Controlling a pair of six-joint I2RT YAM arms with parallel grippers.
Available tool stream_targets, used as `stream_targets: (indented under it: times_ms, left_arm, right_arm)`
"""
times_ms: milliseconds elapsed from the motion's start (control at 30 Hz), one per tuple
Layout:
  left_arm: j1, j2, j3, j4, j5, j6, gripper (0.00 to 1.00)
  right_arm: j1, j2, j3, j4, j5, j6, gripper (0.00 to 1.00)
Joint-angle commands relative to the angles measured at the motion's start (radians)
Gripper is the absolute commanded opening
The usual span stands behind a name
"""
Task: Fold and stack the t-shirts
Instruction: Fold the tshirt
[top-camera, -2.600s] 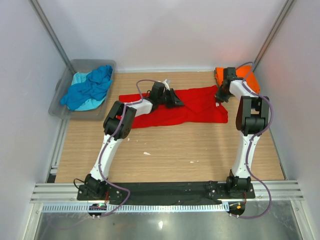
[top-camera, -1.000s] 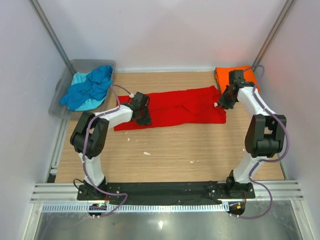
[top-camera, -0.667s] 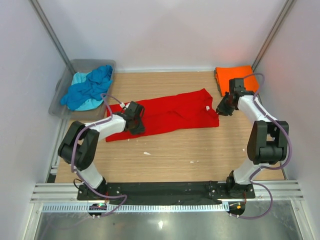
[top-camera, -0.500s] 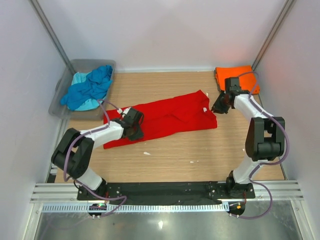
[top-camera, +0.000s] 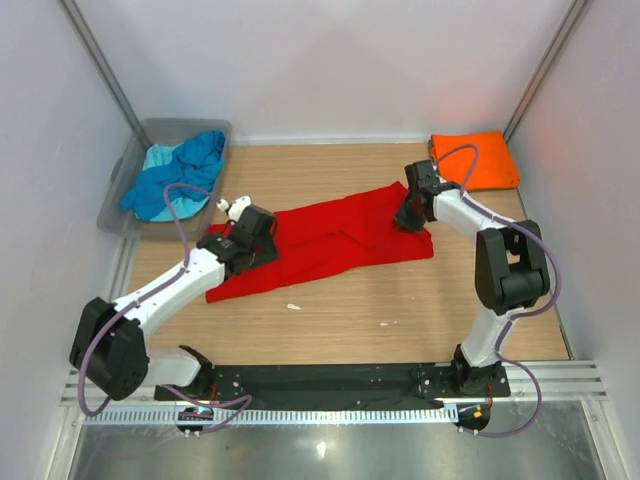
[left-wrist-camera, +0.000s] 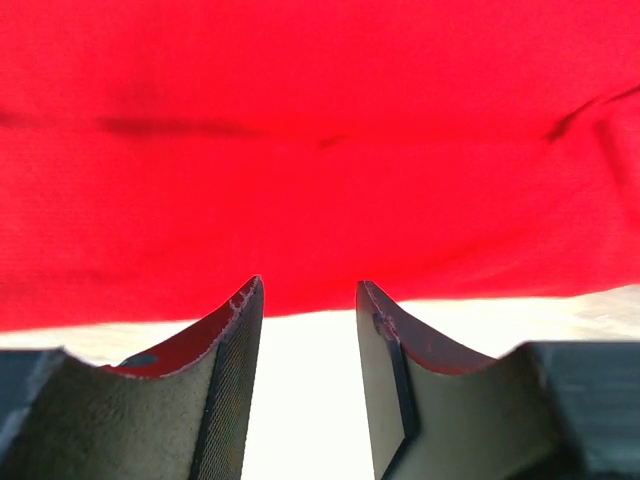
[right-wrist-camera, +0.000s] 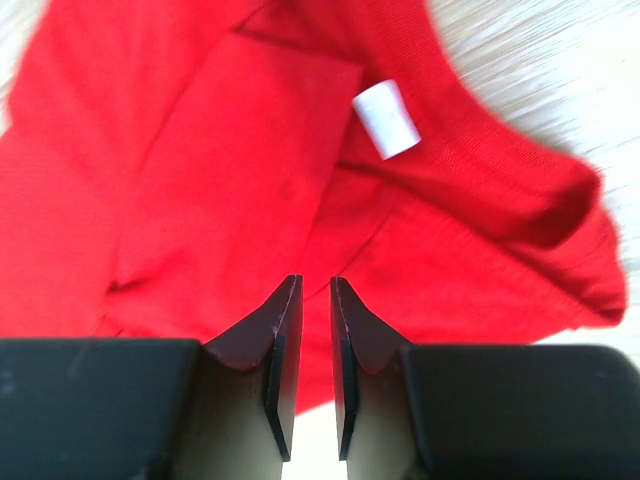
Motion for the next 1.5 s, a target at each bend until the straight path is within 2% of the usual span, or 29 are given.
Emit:
stream_targets:
  times_ms: [0, 100, 333, 533, 700, 833, 967, 1067, 1100, 1167, 1200, 1300, 1400, 1467]
  left_arm:
    - [0.002, -0.066, 0.072, -0.045, -0.113, 0.095, 0.45]
    - [0.016, -0.089, 0.103, -0.048, -0.120, 0.127, 0.47]
    - [0.095, -0.120, 0.156, -0.006, 0.021, 0.172, 0.46]
    - [0.114, -0.108, 0.201, 0.006, 0.028, 0.216, 0.46]
    - [0.114, -0.087, 0.196, 0.038, 0.058, 0.256, 0.46]
    - [0.114, -0.054, 0.179, 0.035, 0.028, 0.282, 0.46]
    - [0.116, -0.034, 0.172, 0.035, 0.103, 0.313, 0.46]
    - [0.116, -0.005, 0.156, 0.081, 0.186, 0.325, 0.46]
    - [0.118, 0.018, 0.159, 0.086, 0.262, 0.339, 0.46]
    - [0.118, 0.102, 0.185, 0.078, 0.329, 0.344, 0.43]
    - [0.118, 0.130, 0.193, 0.070, 0.411, 0.345, 0.41]
    - [0.116, 0.203, 0.181, 0.090, 0.497, 0.313, 0.35]
    - [0.110, 0.223, 0.105, 0.121, 0.510, 0.273, 0.32]
    - [0.107, 0.223, 0.062, 0.133, 0.496, 0.243, 0.31]
  right_arm:
    - [-0.005, 0.030, 0.024, 0.036, 0.068, -0.038, 0.23]
    - [-0.005, 0.062, 0.035, 0.075, 0.063, -0.091, 0.23]
    - [-0.028, 0.191, 0.110, 0.059, 0.128, -0.266, 0.22]
    - [-0.071, 0.314, 0.252, 0.064, 0.120, -0.377, 0.22]
    - [-0.109, 0.449, 0.493, 0.043, 0.123, -0.484, 0.22]
    - [-0.120, 0.551, 0.677, 0.055, 0.090, -0.596, 0.22]
    - [-0.122, 0.649, 0.928, 0.008, 0.079, -0.675, 0.24]
    - [-0.131, 0.647, 1.016, -0.048, 0.064, -0.633, 0.26]
    - [-0.129, 0.619, 1.017, -0.060, 0.016, -0.621, 0.28]
    - [-0.128, 0.560, 0.954, -0.057, -0.007, -0.568, 0.30]
    - [-0.126, 0.494, 0.928, -0.052, -0.021, -0.549, 0.31]
    - [-0.123, 0.392, 0.853, -0.071, -0.026, -0.511, 0.32]
    - [-0.126, 0.351, 0.843, -0.137, -0.026, -0.477, 0.32]
    - [-0.126, 0.315, 0.788, -0.178, -0.085, -0.454, 0.27]
